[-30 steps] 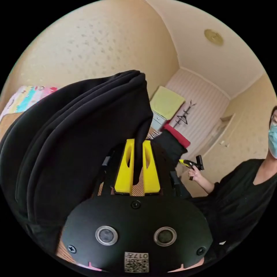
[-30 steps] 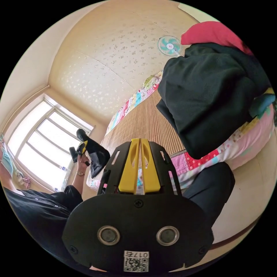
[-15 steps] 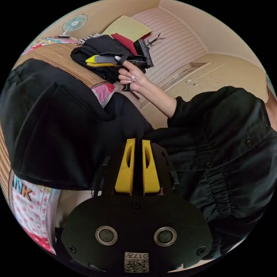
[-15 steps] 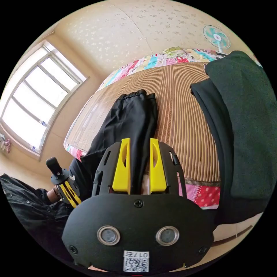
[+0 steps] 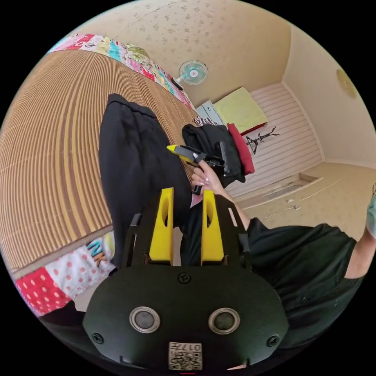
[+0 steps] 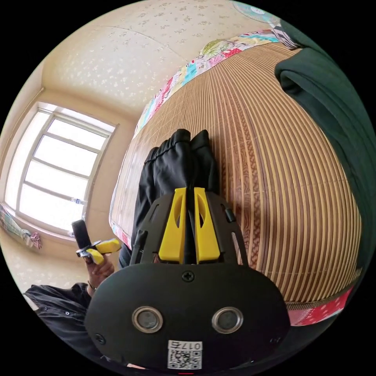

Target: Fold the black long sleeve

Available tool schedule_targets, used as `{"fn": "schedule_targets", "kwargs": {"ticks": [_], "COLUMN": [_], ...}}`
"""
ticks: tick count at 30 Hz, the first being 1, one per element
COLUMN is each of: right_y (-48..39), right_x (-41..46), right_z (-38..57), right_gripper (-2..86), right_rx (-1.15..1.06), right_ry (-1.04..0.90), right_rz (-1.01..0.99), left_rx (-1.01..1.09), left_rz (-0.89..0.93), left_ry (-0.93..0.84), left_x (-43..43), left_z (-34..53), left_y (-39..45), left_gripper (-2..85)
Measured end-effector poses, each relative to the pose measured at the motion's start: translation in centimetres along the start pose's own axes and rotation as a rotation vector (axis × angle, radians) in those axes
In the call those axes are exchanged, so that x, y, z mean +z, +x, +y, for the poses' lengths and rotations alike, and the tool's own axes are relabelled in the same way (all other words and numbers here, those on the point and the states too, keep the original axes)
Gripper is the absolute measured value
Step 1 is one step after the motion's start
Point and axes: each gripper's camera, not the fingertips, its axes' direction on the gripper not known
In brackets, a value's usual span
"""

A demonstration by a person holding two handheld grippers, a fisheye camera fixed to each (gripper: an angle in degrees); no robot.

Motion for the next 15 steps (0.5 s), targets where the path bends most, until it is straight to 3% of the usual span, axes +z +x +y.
{"fn": "schedule_targets", "kwargs": {"ticks": [9,11,13,15], "right_y": [-4.4,-5.4,-5.7,-5.8], "right_x": [-3.5,-2.4,-2.1,-2.5], "right_z": [8.0,9.4,10.1,10.3], "right_gripper": [3.2,3.4,3.7,3.9], "right_rx": [-0.327,-0.412,-0.454,-0.481], "right_ry": [-0.02,-0.093,-0.117,-0.15], "right_rz": [-0.262,-0.256,-0.275,-0.278], "left_rx": [-0.195,-0.198,-0.17,-0.147], "left_rz": [0.084,0.094,0.012,0.067], "left_ry": [0.104,0.105,0.094,0.09], "left_x": [2.2,1.7,0.7,-0.1], "left_z": [-3.0,-2.5,-1.7,-1.1], "left_y": [-3.3,-3.8,-4.3,-4.8], "left_gripper": [20.3,19.3,10.8,8.6]}}
